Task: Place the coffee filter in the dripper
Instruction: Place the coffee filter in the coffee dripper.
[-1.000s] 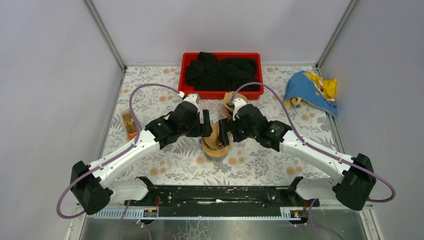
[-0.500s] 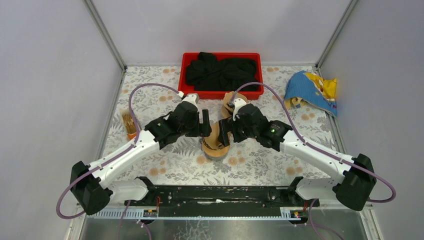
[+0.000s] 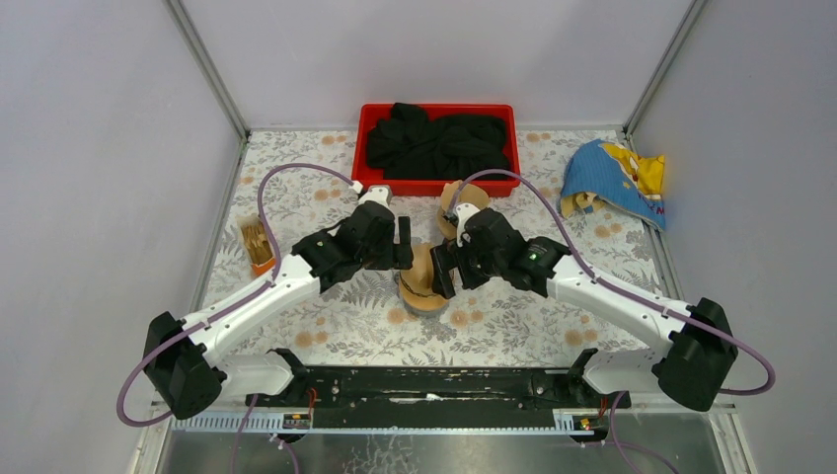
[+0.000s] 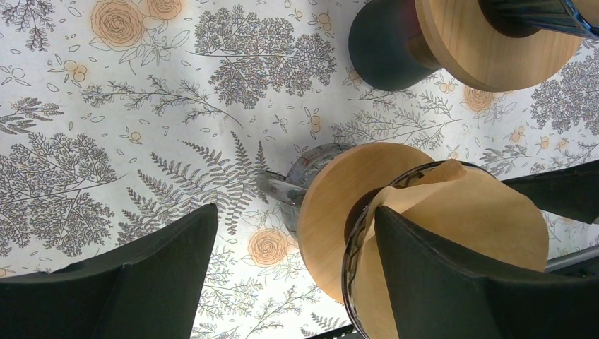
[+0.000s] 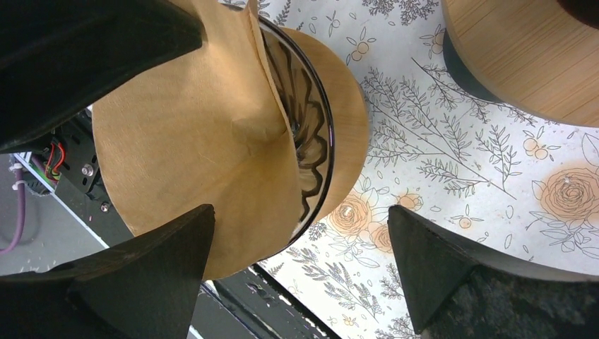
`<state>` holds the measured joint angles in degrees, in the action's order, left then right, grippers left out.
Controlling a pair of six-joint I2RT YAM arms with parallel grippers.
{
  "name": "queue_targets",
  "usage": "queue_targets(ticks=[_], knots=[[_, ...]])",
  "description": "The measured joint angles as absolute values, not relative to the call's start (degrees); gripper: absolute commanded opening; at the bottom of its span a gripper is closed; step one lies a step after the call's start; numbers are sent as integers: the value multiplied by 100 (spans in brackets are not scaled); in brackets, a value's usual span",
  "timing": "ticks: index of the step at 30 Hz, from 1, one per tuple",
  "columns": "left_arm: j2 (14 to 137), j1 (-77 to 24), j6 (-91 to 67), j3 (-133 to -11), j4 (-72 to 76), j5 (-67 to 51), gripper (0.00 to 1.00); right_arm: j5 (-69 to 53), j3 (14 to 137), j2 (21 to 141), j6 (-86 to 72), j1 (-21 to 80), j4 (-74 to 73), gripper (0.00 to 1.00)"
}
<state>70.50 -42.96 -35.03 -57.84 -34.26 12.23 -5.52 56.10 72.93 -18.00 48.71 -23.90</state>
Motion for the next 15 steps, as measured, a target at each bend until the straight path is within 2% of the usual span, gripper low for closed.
queue_targets(ticks=[15], knots=[[7050, -4296, -3492, -5782, -3424, 1092, 87, 78, 5857, 7662, -2091, 4871, -1931, 99]])
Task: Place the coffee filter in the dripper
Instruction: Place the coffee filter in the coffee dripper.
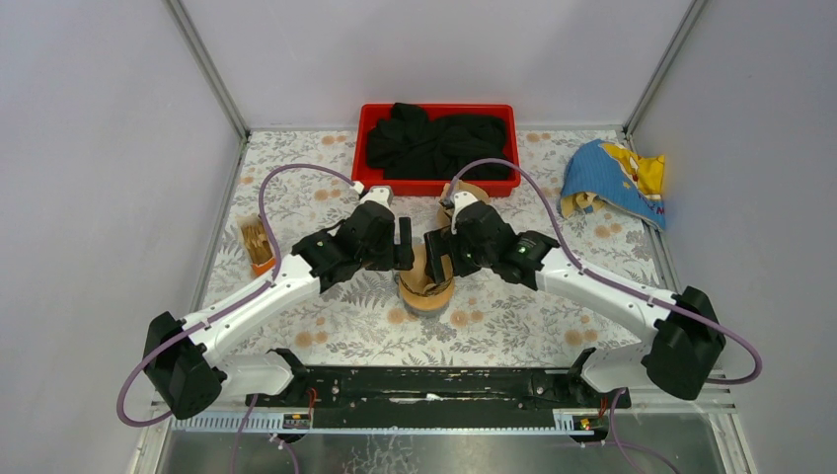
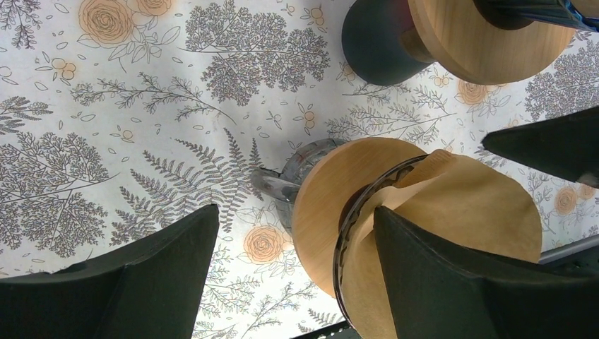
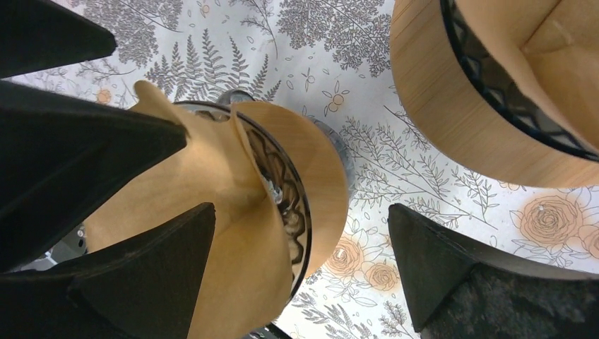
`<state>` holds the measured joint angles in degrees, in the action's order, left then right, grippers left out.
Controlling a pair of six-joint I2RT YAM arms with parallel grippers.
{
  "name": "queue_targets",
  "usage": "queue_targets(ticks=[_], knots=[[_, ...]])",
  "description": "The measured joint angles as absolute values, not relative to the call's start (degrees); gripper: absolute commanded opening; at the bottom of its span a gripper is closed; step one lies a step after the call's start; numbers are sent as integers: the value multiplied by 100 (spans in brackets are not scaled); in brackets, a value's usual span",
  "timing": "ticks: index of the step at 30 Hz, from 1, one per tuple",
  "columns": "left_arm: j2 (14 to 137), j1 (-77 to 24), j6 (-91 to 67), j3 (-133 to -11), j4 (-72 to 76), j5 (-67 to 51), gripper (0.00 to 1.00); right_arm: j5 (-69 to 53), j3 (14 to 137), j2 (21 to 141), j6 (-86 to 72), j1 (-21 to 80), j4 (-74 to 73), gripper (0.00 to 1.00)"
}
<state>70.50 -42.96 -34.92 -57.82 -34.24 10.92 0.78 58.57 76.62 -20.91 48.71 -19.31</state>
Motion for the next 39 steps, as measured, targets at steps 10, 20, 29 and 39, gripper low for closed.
queue_targets(ticks=[10, 20, 29, 39], knots=[[7050, -4296, -3479, -5782, -3422, 1055, 87, 104, 5874, 8152, -2078, 4871, -1890, 99], [7052, -4296, -3479, -5782, -3422, 1063, 87, 40, 5874, 8160, -1800, 4871, -2292, 99], [7054, -4298, -3479, -5782, -3417, 1066, 86, -32, 5986, 8182, -1647, 4871, -2502, 99], [7116, -4296, -3479, -5782, -3417, 1055, 86, 62, 6182, 8248, -1643, 4871, -2447, 99]])
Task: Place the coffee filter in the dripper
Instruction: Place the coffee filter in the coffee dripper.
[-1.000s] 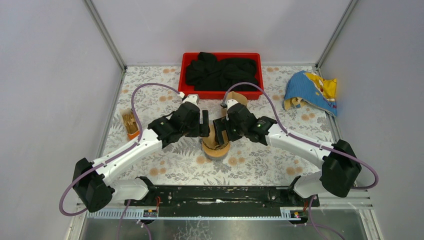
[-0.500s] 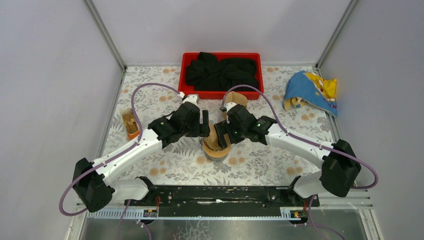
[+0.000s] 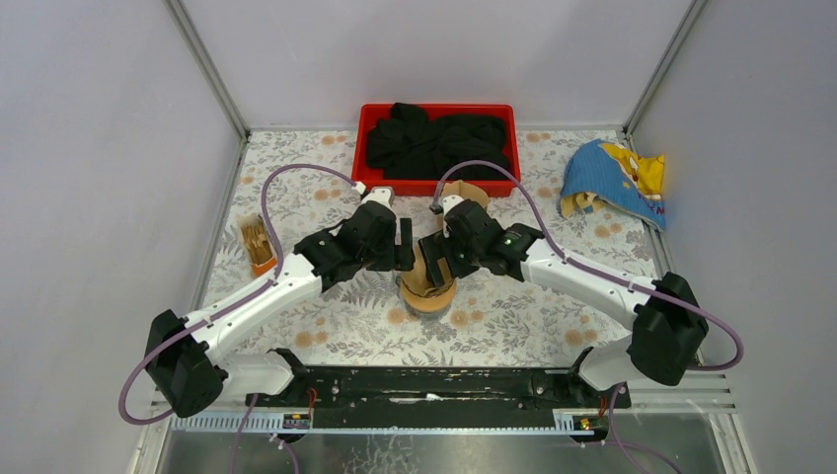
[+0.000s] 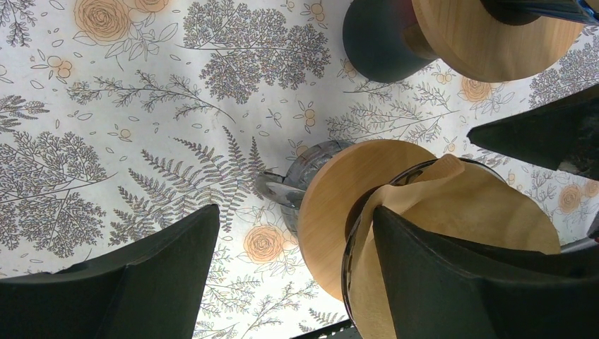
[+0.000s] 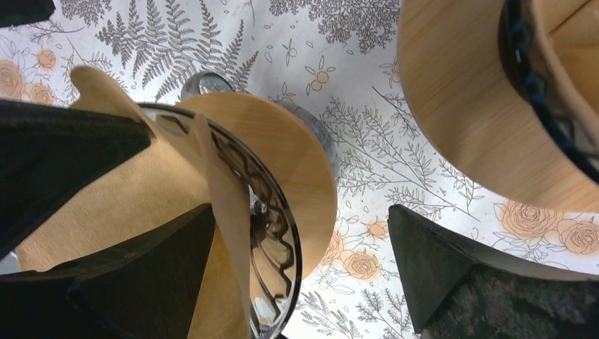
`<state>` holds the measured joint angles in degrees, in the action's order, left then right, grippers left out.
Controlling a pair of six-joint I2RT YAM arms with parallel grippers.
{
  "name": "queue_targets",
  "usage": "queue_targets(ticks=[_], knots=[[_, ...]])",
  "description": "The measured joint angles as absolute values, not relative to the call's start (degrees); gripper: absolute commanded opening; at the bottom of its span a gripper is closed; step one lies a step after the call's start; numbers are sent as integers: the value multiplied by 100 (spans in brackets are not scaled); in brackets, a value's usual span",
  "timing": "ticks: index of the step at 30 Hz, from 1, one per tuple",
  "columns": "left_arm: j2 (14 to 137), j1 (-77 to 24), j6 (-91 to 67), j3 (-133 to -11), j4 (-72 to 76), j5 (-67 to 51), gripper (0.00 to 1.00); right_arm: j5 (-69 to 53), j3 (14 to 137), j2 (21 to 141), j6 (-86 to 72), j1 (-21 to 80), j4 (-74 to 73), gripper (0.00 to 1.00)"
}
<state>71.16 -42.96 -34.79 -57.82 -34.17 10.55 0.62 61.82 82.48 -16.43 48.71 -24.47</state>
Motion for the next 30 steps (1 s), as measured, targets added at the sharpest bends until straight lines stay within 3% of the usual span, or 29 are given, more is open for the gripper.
queue_targets(ticks=[30], knots=[[7109, -4296, -3479, -5760, -3400, 1050, 86, 19, 6195, 8490, -1640, 4871, -2604, 99]])
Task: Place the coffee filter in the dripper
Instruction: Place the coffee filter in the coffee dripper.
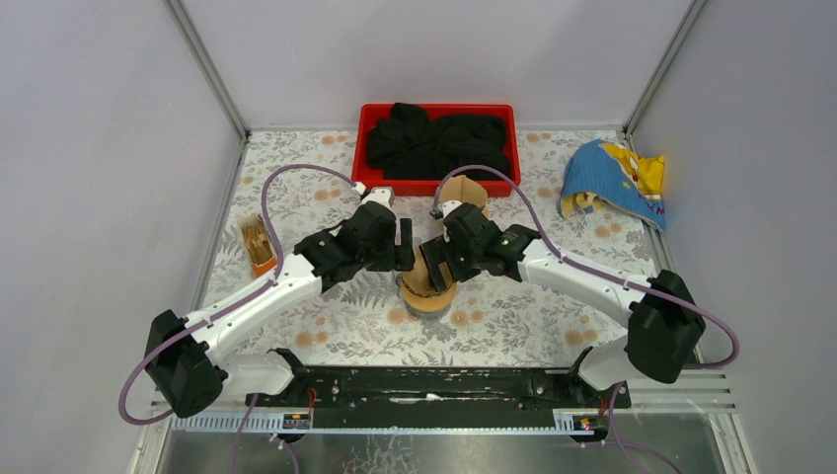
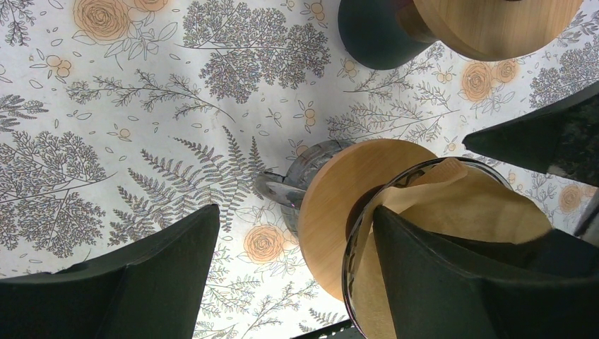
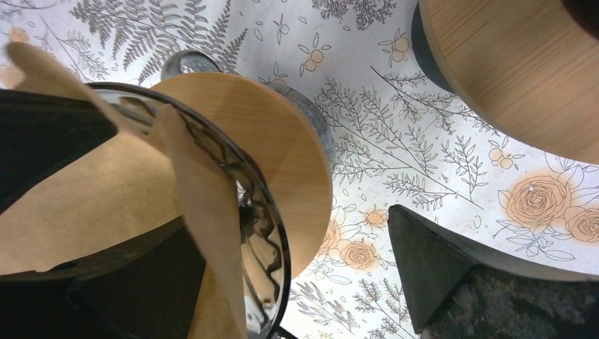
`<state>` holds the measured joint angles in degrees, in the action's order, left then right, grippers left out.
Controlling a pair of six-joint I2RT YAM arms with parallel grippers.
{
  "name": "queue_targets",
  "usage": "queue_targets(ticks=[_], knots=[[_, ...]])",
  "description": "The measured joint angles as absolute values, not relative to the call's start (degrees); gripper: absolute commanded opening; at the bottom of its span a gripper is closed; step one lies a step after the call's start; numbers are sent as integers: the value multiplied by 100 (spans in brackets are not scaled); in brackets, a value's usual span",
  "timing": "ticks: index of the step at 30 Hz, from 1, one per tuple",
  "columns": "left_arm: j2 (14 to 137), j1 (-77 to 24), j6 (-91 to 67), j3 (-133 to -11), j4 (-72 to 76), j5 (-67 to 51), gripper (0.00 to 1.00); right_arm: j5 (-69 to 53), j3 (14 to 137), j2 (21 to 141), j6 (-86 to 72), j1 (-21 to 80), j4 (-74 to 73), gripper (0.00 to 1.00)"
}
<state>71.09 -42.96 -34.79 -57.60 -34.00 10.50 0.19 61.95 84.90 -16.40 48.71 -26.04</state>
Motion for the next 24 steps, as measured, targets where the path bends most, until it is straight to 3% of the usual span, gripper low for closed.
queue_targets(ticks=[14, 24], knots=[[6963, -4296, -3481, -5754, -3391, 976, 90, 106, 5946, 7463, -1785, 4871, -1962, 99], [6646, -4296, -3481, -5754, -3378, 805, 92, 209, 5837, 7343, -1824, 4871, -1852, 99]])
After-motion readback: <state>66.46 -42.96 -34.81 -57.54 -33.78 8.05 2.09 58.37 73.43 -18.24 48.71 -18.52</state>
